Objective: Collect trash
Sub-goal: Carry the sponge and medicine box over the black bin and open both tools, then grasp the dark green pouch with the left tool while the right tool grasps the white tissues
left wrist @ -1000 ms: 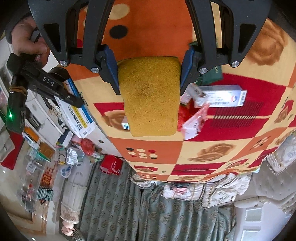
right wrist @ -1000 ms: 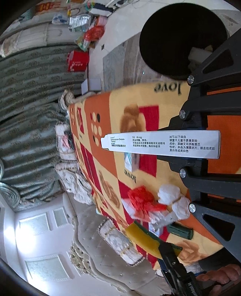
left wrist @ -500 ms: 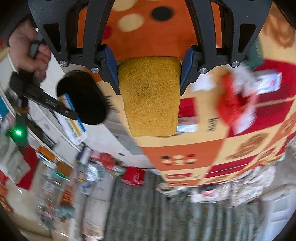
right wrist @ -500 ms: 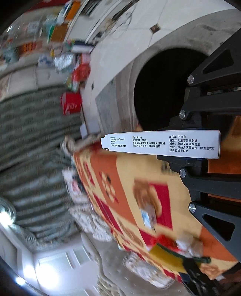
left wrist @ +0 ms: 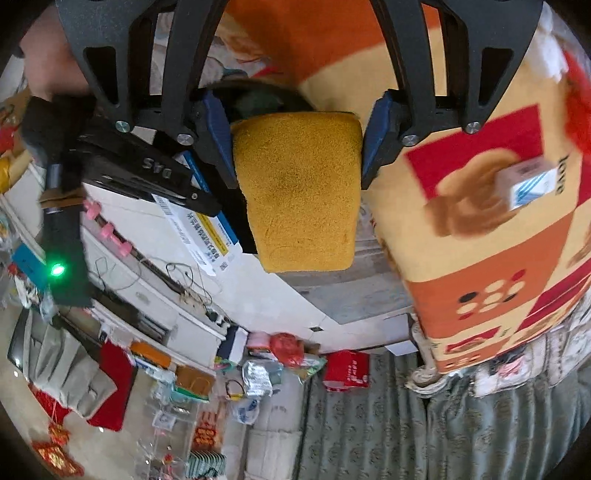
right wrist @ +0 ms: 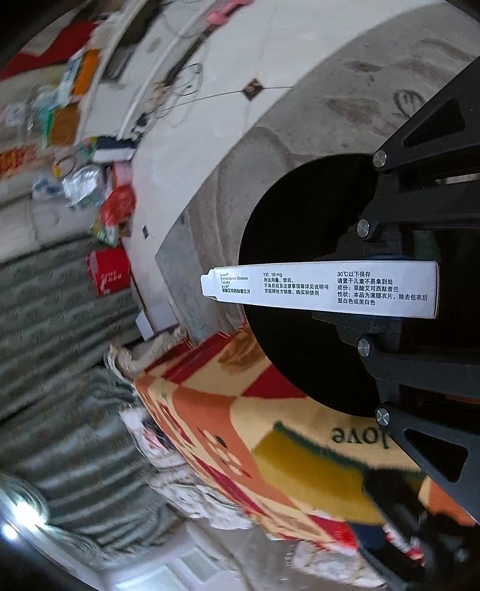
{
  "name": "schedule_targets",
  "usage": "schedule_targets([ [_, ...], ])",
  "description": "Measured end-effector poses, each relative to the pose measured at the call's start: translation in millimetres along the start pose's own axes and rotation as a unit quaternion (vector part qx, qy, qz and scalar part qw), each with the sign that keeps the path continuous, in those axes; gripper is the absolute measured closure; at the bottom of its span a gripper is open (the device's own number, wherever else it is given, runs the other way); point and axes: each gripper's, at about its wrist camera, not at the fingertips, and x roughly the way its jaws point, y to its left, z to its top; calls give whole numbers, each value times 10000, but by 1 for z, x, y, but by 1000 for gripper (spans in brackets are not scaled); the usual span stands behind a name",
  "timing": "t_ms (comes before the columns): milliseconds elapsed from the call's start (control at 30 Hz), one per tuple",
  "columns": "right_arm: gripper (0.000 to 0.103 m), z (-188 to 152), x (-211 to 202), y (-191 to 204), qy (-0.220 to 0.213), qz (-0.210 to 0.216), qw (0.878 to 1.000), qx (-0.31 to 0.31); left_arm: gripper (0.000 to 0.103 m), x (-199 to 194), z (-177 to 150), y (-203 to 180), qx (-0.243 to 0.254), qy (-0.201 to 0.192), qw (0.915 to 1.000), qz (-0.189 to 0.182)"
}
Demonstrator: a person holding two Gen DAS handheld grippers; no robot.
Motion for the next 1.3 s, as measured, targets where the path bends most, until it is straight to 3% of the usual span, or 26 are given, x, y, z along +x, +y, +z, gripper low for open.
schedule_targets([
  [100,58,3,2,-10,-27,-17,9994,341,35,15,-1,0,0,187,9998,39],
  [367,58,7,-8,-4,-256,33,9979,588,34,-8,-25,25,-442,142,9987,210],
  [567,58,5,-8,41,-304,364,9987,189,34,-70,-57,61,-763,-182,9957,486],
  [700,58,-5,-3,88,-168,821,9957,-391,34,-123,-92,106,-1232,-398,9883,806],
  [800,57,-22,0,129,-18,1221,9884,-899,34,-157,-123,143,-1674,-546,9785,1072],
  [967,56,-69,10,197,722,2402,9580,-1387,34,-192,-181,205,-2302,-583,9524,1911],
  [1033,56,-87,14,222,914,2599,9475,-1622,34,-191,-193,221,-2515,-474,9471,1939],
  [1167,54,-118,23,265,1173,2691,9326,-2098,34,-183,-204,233,-2602,-451,9468,1842],
  [1300,54,-131,31,286,1272,2643,9289,-2261,34,-173,-205,230,-2512,-359,9507,1781],
])
